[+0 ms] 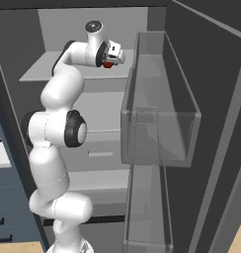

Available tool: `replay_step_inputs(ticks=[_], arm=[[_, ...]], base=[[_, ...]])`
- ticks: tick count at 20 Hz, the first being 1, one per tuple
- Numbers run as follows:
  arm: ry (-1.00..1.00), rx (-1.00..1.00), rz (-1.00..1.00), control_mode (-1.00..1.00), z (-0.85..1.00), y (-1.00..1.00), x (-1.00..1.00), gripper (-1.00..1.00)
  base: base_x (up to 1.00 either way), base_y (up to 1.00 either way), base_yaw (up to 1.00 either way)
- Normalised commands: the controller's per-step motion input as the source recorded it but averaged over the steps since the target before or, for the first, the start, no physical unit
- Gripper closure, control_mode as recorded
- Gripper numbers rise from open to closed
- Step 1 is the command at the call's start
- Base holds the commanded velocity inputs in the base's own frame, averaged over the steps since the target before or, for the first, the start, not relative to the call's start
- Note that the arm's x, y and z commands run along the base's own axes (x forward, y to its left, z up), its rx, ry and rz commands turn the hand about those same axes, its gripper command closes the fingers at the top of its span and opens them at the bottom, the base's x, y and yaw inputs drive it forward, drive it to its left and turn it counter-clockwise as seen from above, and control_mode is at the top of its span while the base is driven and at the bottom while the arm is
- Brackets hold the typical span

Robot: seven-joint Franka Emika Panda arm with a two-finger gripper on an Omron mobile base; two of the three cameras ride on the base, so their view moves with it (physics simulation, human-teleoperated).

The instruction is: Place one bell pepper and one fish in each tupperware on the nearby counter, to pack two identical lunches.

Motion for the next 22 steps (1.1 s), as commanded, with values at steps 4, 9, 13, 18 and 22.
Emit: replay_step_inputs(ticks=[4,9,13,18,22], arm=[[0.02,0.01,0.0,-1.0,-0.21,-0.01,-0.04,-1.0],[0.0,0.0,0.0,-1.0,-0.01,0.0,0.0,1.0],[0.0,0.0,0.0,-1.0,0.0,0.0,0.0,1.0],[0.0,0.0,0.0,-1.0,-0.01,-0.06,-0.56,1.0],[-0.12,0.01,0.0,-1.0,0.0,-0.15,-1.0,1.0]], base=[[0.0,0.0,0.0],[0.0,0.0,0.0],[0.0,0.0,0.0],[0.0,0.0,0.0],[0.0,0.0,0.0]])
